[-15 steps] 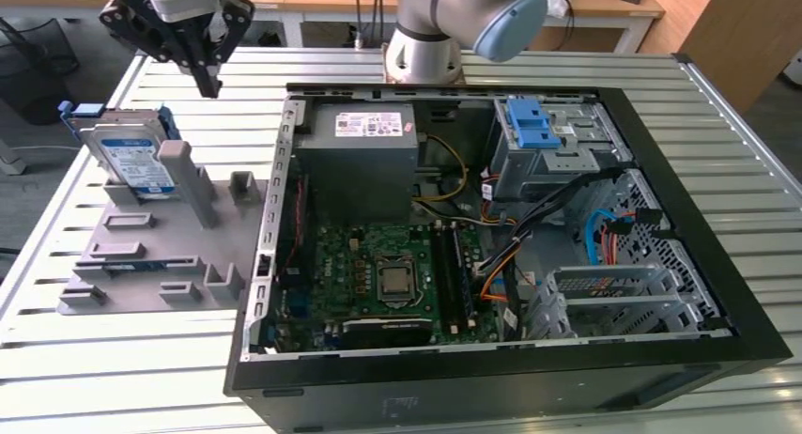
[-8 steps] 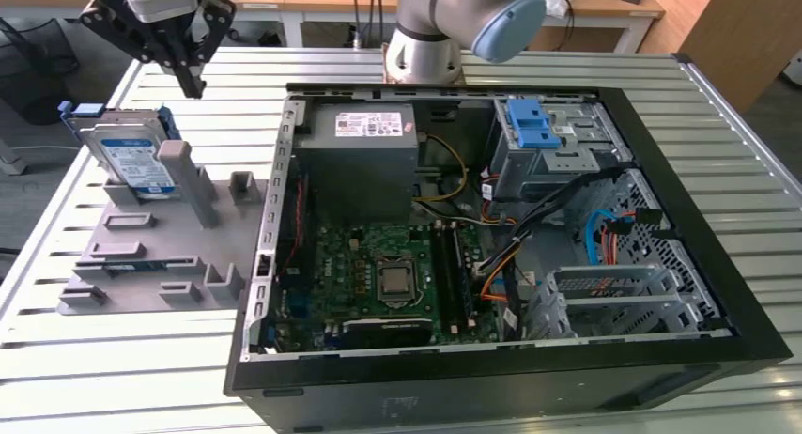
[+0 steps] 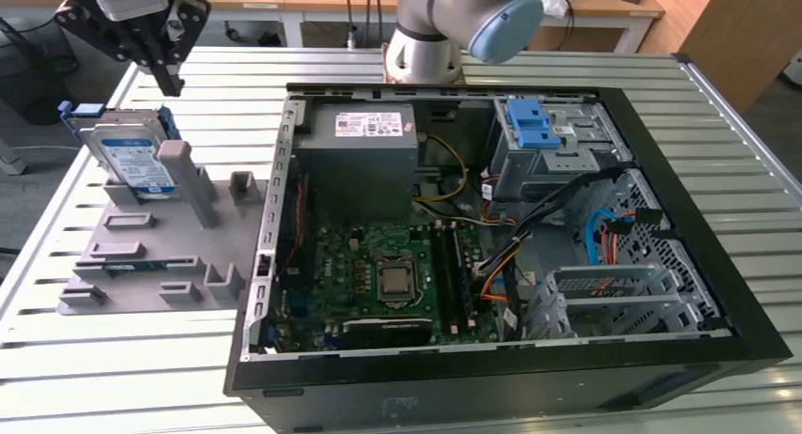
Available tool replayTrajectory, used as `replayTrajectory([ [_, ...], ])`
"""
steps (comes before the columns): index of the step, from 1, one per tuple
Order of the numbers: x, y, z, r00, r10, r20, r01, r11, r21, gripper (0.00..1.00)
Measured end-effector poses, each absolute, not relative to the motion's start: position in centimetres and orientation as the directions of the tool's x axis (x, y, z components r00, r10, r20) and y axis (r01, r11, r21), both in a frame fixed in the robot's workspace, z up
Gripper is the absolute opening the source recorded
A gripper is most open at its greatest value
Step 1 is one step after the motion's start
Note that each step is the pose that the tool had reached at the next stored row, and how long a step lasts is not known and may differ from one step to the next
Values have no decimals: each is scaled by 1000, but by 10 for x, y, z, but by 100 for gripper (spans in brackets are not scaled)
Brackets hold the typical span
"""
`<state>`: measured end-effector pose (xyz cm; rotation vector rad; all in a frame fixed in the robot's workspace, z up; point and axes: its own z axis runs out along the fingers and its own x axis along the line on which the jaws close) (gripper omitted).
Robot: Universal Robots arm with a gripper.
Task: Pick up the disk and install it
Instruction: 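Reach for the disk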
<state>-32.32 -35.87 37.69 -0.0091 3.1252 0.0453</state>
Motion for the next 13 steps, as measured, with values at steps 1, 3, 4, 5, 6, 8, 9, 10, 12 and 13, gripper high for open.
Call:
replayTrajectory([
  [1,-327,-358,377,-1000,-6,-16,-6,1000,29,11],
  [3,-333,-356,376,-1000,-6,-16,-6,1000,29,11],
  [4,-336,-356,376,-1000,-6,-16,-6,1000,29,11],
  [5,-339,-355,376,-1000,-6,-16,-6,1000,29,11],
  [6,-341,-354,376,-1000,-6,-16,-6,1000,29,11],
  [8,-346,-352,375,-1000,-6,-16,-6,1000,29,11],
  [9,-349,-351,375,-1000,-6,-16,-6,1000,29,11],
  [10,-351,-351,375,-1000,-6,-16,-6,1000,29,11],
  [12,-356,-350,375,-1000,-6,-16,-6,1000,29,11],
  [13,-359,-349,375,-1000,-6,-16,-6,1000,29,11],
])
